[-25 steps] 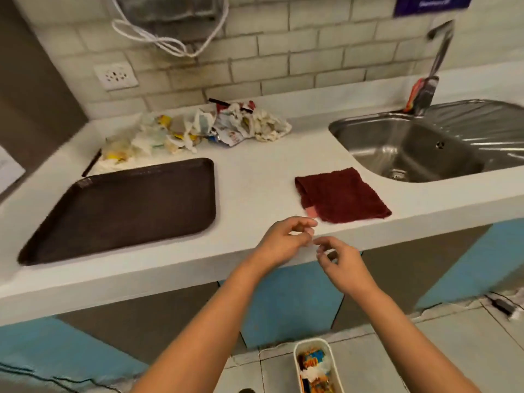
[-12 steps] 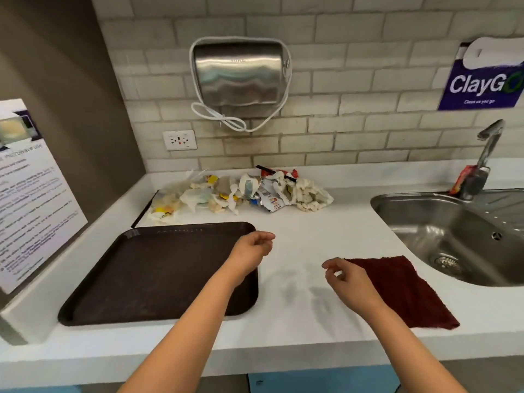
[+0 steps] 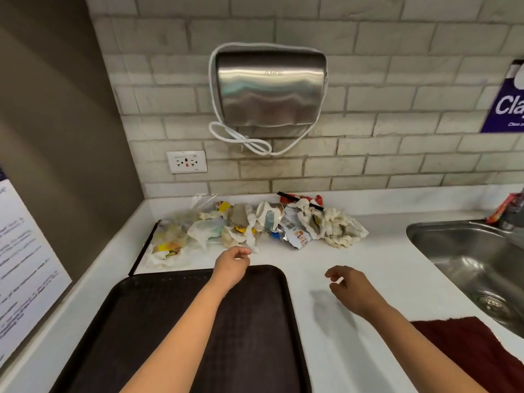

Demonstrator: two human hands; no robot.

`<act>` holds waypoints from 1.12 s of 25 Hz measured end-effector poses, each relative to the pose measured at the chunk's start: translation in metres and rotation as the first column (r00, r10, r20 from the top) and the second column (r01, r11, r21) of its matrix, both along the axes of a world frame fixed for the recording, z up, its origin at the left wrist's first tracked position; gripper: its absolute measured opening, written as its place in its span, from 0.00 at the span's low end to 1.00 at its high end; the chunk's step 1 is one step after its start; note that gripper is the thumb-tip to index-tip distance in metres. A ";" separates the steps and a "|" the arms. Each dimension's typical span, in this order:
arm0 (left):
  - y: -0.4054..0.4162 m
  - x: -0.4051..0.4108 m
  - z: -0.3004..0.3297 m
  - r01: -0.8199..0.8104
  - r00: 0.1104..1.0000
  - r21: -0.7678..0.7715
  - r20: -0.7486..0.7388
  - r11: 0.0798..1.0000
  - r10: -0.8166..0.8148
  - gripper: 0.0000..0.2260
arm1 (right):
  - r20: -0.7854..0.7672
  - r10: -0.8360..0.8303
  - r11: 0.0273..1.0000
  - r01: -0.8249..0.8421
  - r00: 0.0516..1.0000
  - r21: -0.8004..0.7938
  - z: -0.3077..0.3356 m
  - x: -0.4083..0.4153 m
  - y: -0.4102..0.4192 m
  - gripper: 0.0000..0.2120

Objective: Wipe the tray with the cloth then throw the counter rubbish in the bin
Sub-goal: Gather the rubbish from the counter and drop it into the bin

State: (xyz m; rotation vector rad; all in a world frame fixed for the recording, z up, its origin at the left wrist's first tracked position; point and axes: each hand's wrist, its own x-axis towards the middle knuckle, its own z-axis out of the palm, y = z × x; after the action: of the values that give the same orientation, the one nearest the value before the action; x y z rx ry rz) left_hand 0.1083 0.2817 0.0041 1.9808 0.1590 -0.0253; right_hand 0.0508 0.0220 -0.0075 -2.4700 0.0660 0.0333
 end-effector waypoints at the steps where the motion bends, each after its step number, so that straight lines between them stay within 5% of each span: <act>1: 0.003 0.011 -0.002 0.009 1.000 0.029 0.006 1.000 -0.009 0.11 | -0.002 0.009 0.999 -0.009 1.000 -0.031 0.001 0.009 0.004 0.12; 8: 0.012 0.095 -0.017 0.179 0.974 0.288 0.084 0.941 -0.211 0.13 | 0.014 0.071 0.955 -0.064 0.997 -0.289 0.017 0.093 0.042 0.19; 12: 0.012 0.135 -0.015 0.268 0.887 0.664 0.114 0.698 -0.448 0.18 | 0.056 0.133 0.895 -0.096 0.990 -0.436 0.035 0.143 0.069 0.22; 18: 0.008 0.167 -0.027 0.355 0.804 0.852 -0.068 0.385 -0.591 0.34 | 0.030 0.212 0.845 -0.168 0.977 -0.507 0.031 0.208 0.102 0.26; 23: 0.012 0.189 -0.043 0.335 0.822 0.803 0.007 0.493 -0.570 0.26 | -0.045 0.228 0.779 -0.210 0.973 -0.592 0.010 0.254 0.110 0.29; 28: 0.025 0.190 -0.051 0.214 0.849 0.716 0.200 0.664 -0.490 0.13 | -0.009 0.059 0.923 -0.058 0.998 -0.379 0.004 0.263 0.126 0.17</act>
State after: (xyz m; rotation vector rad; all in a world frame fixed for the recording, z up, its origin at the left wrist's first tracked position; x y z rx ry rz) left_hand 0.2984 0.3065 -0.0467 2.6761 -0.5759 0.1875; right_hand 0.3142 0.1479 -0.0039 -2.8607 -0.0039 0.0471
